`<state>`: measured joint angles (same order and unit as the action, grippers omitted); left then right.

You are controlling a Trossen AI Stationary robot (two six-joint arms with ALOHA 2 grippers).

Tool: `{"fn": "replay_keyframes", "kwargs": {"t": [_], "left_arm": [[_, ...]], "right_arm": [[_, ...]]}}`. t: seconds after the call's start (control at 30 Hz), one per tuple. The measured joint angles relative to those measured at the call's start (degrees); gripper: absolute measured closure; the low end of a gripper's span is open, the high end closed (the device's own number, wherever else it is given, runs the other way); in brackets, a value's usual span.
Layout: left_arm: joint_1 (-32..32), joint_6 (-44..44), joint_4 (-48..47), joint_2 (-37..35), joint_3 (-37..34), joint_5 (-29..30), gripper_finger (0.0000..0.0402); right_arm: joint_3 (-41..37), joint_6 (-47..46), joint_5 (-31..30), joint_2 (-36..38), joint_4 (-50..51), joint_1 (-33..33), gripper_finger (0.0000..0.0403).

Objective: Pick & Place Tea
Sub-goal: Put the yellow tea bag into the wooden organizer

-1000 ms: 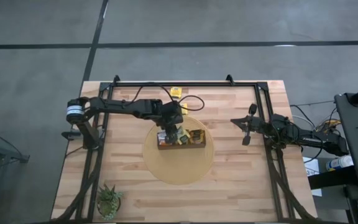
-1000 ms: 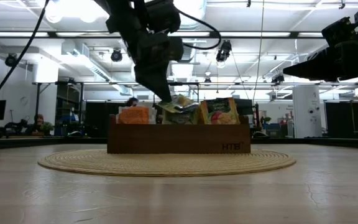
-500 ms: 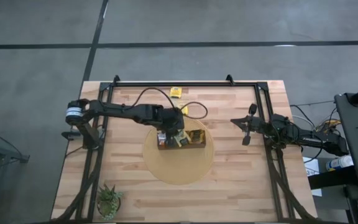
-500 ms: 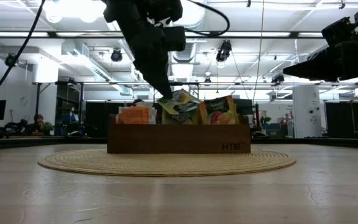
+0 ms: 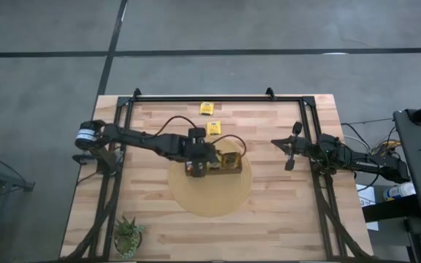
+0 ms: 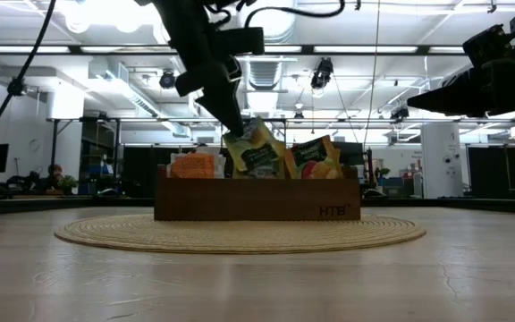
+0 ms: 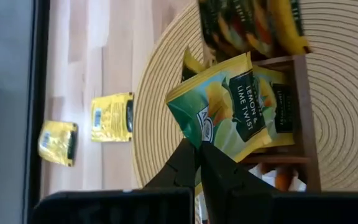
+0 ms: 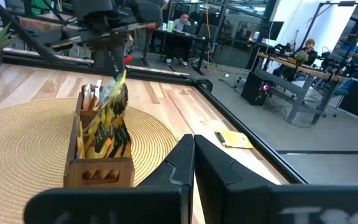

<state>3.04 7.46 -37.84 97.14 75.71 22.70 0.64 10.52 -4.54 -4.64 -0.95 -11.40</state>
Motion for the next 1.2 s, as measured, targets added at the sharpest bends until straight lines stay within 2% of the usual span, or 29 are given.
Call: {"fn": "replay_keyframes", "kwargs": {"t": [0.27,0.5,0.63,1.2], "left_arm": [[4.2,3.3,0.1,1.1,1.3,1.4,0.0392],[8.2,5.4,-3.9,5.5,5.0,13.3,0.0392],[8.6,5.4,-8.0,8.5,7.3,17.1,0.0392],[9.8,4.9,-18.0,20.4,17.9,17.9,0.0392]], "right_arm": [[0.0,0.0,0.0,0.0,0.0,0.0,0.0394],[0.0,0.0,0.0,0.0,0.0,0.0,0.0394],[0.0,0.0,0.0,0.0,0.0,0.0,0.0394],[0.0,0.0,0.0,0.0,0.0,0.0,0.0394]]}}
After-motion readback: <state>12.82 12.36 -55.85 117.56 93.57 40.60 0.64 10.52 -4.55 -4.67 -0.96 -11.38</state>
